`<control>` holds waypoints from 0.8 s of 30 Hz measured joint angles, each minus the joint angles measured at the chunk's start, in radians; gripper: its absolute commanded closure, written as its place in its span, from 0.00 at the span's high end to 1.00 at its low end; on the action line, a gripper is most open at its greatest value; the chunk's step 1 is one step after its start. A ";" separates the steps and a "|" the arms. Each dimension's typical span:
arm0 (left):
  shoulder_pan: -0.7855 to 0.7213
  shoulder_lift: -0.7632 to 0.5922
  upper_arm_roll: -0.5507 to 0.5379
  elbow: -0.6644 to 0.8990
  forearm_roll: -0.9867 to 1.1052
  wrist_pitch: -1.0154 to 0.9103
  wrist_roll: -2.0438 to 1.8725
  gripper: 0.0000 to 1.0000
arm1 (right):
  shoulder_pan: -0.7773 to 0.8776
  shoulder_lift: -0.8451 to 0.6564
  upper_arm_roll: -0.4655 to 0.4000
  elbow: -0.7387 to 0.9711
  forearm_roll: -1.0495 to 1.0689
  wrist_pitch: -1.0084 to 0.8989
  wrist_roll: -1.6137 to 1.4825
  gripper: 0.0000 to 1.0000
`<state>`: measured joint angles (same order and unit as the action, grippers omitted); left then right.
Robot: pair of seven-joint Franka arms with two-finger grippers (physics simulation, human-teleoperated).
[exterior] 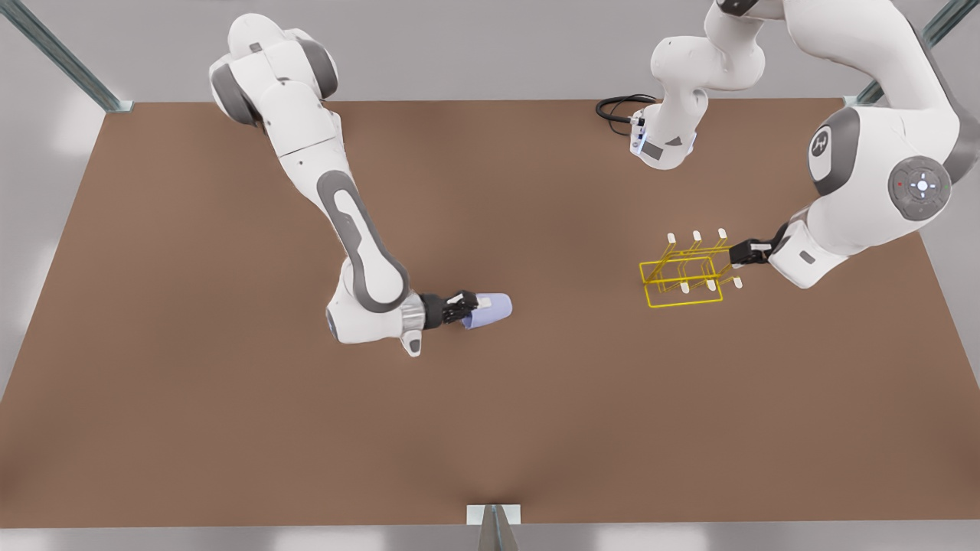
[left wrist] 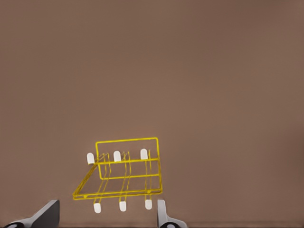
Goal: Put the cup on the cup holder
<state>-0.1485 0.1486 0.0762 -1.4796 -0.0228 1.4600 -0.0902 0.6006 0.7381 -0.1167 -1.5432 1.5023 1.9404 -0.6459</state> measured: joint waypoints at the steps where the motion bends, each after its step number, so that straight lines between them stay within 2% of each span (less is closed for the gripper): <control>1: 0.001 0.000 0.000 -0.006 -0.001 0.001 -0.003 1.00 | 0.017 0.035 0.000 0.031 0.059 0.007 -0.012 0.21; 8: 0.001 0.014 0.000 -0.012 0.004 0.010 -0.016 1.00 | 0.098 0.239 0.000 0.205 0.323 0.075 -0.106 0.21; 18: 0.001 0.012 0.000 -0.013 0.005 0.007 -0.024 1.00 | 0.138 0.331 0.000 0.236 0.397 0.140 -0.208 0.21; 19: 0.001 0.012 0.000 -0.013 0.005 0.007 -0.025 1.00 | 0.142 0.338 0.000 0.240 0.397 0.142 -0.215 0.55; 20: 0.001 0.012 0.000 -0.013 0.005 0.007 -0.025 1.00 | 0.147 0.347 0.000 0.249 0.398 0.147 -0.222 1.00; 24: 0.000 0.011 0.000 -0.016 0.005 0.006 -0.027 1.00 | 0.152 0.359 0.000 0.260 0.399 0.162 -0.248 1.00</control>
<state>-0.1481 0.1595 0.0766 -1.4959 -0.0175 1.4663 -0.1174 0.7527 1.0967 -0.1165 -1.2836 1.9013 2.1025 -0.8944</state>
